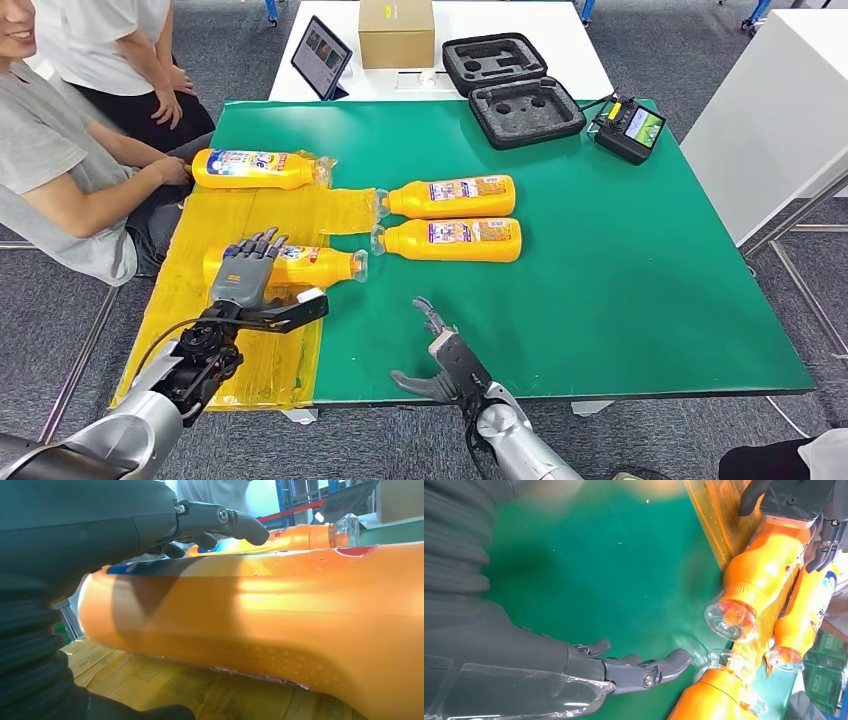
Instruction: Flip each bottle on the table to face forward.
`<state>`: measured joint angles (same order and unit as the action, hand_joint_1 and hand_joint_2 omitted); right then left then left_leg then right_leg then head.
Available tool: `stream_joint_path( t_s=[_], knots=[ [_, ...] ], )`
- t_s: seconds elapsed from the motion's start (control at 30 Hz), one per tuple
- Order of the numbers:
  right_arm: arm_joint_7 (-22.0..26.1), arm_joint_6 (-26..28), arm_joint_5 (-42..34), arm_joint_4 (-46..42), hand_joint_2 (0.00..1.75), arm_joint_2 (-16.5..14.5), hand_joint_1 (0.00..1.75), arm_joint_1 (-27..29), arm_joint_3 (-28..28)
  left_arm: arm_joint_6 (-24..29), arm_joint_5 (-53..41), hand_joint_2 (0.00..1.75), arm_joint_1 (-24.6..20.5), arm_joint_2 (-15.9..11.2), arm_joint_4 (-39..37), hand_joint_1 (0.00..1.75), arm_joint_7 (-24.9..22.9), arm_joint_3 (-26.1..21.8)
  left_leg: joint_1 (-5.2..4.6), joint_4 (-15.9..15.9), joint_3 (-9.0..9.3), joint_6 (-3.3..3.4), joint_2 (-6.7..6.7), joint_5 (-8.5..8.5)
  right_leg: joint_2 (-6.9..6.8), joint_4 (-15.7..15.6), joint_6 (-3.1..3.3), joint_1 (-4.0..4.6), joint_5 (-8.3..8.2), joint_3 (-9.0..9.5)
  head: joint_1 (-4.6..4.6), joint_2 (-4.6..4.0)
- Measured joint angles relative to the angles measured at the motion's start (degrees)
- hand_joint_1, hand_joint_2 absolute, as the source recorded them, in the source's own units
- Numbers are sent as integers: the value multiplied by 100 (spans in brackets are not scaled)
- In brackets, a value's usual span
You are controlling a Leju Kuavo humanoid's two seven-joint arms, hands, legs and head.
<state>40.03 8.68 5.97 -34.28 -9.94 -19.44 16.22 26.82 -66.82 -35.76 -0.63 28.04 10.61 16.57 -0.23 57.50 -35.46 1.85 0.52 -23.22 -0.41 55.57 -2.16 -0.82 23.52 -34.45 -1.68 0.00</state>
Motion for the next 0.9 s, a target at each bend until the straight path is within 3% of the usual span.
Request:
stream_joint_path(
  t_s=[0.5,0.77,0.9],
  knots=[
    [-1,-26,8,72,175,2,0,-45,0,-27,-11,175,45,-2,15,0,116,-1,0,0,1,0,0,0,0,0,0,0,0,3,0,0],
    [0,-26,1,132,175,25,0,-82,-2,-705,146,175,275,-13,645,0,485,153,-1,0,2,0,-2,0,-4,0,0,-1,0,7,1,0],
    [0,-24,-1,151,175,45,0,-92,-2,-1103,285,175,536,-146,1281,0,499,352,-1,0,2,0,-2,0,-3,0,0,-1,0,7,1,0]
  ],
)
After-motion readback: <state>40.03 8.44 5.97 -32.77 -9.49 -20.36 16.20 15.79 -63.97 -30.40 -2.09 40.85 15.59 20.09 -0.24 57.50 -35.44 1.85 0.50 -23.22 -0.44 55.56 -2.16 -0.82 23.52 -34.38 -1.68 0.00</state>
